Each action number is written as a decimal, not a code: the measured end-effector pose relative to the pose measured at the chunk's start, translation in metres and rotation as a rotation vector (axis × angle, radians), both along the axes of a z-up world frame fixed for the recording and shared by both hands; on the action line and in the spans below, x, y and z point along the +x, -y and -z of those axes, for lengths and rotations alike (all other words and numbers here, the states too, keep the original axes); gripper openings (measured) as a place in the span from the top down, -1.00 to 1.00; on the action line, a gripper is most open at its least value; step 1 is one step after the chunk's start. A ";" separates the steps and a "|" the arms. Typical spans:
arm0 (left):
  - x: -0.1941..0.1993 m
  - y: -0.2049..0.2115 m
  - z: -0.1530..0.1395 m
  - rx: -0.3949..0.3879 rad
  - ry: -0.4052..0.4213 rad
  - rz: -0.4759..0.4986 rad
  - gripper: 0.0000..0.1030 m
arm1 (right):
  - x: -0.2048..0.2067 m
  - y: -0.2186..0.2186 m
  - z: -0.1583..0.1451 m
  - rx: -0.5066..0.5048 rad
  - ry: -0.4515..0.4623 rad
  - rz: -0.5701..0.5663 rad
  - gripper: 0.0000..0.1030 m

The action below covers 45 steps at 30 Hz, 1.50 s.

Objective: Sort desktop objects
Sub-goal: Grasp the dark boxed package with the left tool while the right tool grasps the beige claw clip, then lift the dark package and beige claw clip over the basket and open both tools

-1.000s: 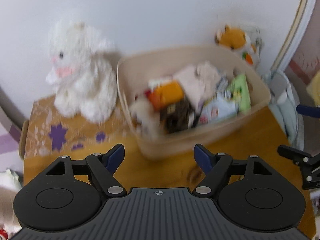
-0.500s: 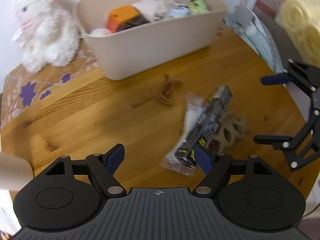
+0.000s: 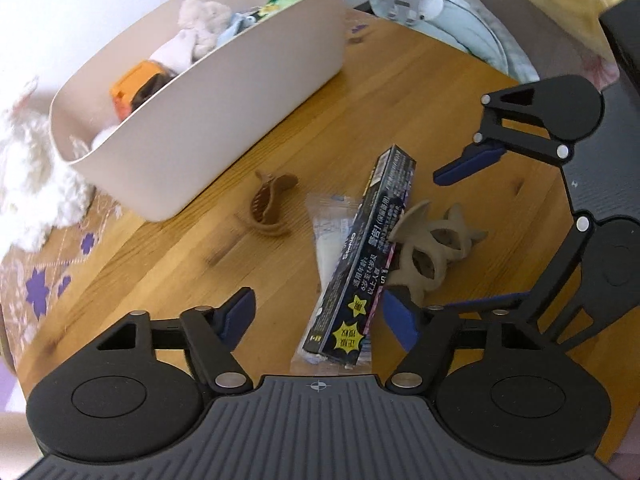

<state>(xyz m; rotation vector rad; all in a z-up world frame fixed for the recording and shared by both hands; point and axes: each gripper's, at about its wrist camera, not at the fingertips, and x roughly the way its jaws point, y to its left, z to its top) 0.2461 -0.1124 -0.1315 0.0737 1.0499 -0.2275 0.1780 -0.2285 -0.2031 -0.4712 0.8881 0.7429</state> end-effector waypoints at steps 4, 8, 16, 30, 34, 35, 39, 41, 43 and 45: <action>0.001 0.008 0.007 0.051 0.009 0.033 -0.31 | 0.001 -0.001 0.001 0.002 -0.005 -0.001 -0.60; -0.001 0.017 0.011 0.099 0.007 0.087 -0.30 | 0.001 -0.001 0.002 -0.005 -0.005 -0.005 -0.58; 0.008 0.024 0.015 0.130 0.000 0.126 0.25 | 0.001 0.001 0.002 -0.006 -0.010 -0.007 -0.31; 0.007 0.015 0.015 0.085 -0.015 0.102 0.54 | -0.012 0.011 -0.006 -0.004 0.009 -0.067 0.14; 0.003 0.010 0.012 0.061 -0.012 0.081 0.54 | -0.010 0.018 -0.010 -0.012 0.023 -0.059 0.14; 0.002 0.009 0.010 0.060 -0.008 0.078 0.54 | -0.009 0.020 -0.012 -0.013 0.028 -0.055 0.14; -0.001 0.007 0.003 0.053 0.013 0.064 0.54 | -0.003 0.029 -0.022 -0.014 0.054 -0.035 0.14; -0.004 0.007 -0.005 0.050 0.029 0.053 0.54 | 0.000 0.034 -0.029 -0.016 0.074 -0.025 0.14; -0.006 0.001 -0.011 0.047 0.046 0.041 0.54 | 0.004 0.040 -0.036 -0.013 0.090 -0.012 0.14; -0.006 -0.005 -0.019 0.043 0.066 0.026 0.54 | 0.011 0.044 -0.044 -0.011 0.110 0.003 0.14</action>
